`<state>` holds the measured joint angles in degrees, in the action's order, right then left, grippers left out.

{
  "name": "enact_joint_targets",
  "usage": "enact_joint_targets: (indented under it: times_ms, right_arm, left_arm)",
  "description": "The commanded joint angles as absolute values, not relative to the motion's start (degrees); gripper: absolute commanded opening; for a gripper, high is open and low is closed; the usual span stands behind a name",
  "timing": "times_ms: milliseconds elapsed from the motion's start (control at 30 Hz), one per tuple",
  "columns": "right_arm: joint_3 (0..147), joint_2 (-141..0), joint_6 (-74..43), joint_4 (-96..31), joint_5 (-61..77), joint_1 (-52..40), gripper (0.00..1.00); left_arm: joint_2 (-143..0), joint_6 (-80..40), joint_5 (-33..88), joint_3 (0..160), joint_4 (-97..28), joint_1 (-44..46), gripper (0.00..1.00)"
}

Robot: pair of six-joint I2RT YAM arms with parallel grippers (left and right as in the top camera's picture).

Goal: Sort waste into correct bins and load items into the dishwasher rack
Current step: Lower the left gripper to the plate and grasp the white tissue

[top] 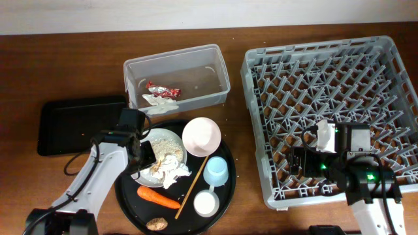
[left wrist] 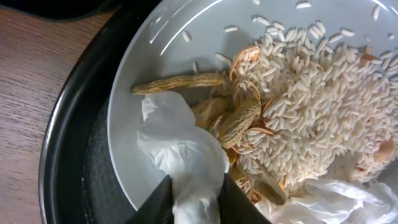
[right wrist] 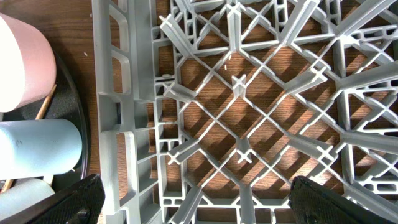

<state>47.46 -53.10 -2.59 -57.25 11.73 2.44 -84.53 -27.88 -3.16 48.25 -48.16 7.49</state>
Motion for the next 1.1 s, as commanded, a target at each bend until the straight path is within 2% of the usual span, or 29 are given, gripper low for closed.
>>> enact_joint_targets:
  times_ms: [0, 33, 200, 267, 500, 533, 567, 600, 667, 733, 900, 1067]
  right_arm:
    - [48.2, -52.9, -2.4, -57.3, 11.8, 2.7, 0.98]
    - [48.2, -52.9, -2.4, -57.3, 11.8, 2.7, 0.98]
    - [48.2, -52.9, -2.4, -57.2, 11.8, 2.7, 0.98]
    - [48.2, -52.9, -2.4, -57.2, 11.8, 2.7, 0.98]
    - [48.2, -52.9, -2.4, -57.2, 11.8, 2.7, 0.98]
    - [48.2, -52.9, -2.4, -57.2, 11.8, 2.7, 0.98]
    - [48.2, -52.9, -2.4, -57.2, 11.8, 2.7, 0.98]
    - [48.2, -52.9, -2.4, -57.2, 11.8, 2.7, 0.98]
    - [48.2, -52.9, -2.4, -57.2, 11.8, 2.7, 0.98]
    - [48.2, -52.9, -2.4, -57.2, 11.8, 2.7, 0.99]
    - [48.2, -52.9, -2.4, -57.2, 11.8, 2.7, 0.98]
    - [48.2, -52.9, -2.4, -57.3, 11.8, 2.7, 0.98]
  left_arm:
    - [-84.5, -27.8, -2.7, 47.9, -48.1, 7.3, 0.04]
    - [-84.5, -27.8, -2.7, 48.2, -48.3, 7.3, 0.0]
    - [-82.0, -23.0, -2.5, 63.7, -58.1, 7.4, 0.0]
    - [-81.3, -22.2, -2.4, 70.8, -58.4, 7.4, 0.01]
    - [-90.3, -22.2, -2.1, 71.4, -33.7, 9.2, 0.02]
    - [-92.4, -22.2, -2.1, 71.4, -31.2, 9.6, 0.21]
    - [-93.6, -22.2, -2.0, 71.4, -29.6, 9.6, 0.32]
    - [-94.4, -22.2, -2.0, 71.4, -28.0, 9.6, 0.52]
    - [-93.7, -20.2, -0.6, 72.1, -28.4, 9.6, 0.69]
    - [-90.8, -18.5, 3.2, 73.0, -34.6, 9.6, 0.74]
    - [-87.4, -18.5, 8.8, 71.2, -63.4, 12.4, 0.74]
    - [-87.4, -20.6, 8.8, 58.0, -62.1, 18.8, 0.74]
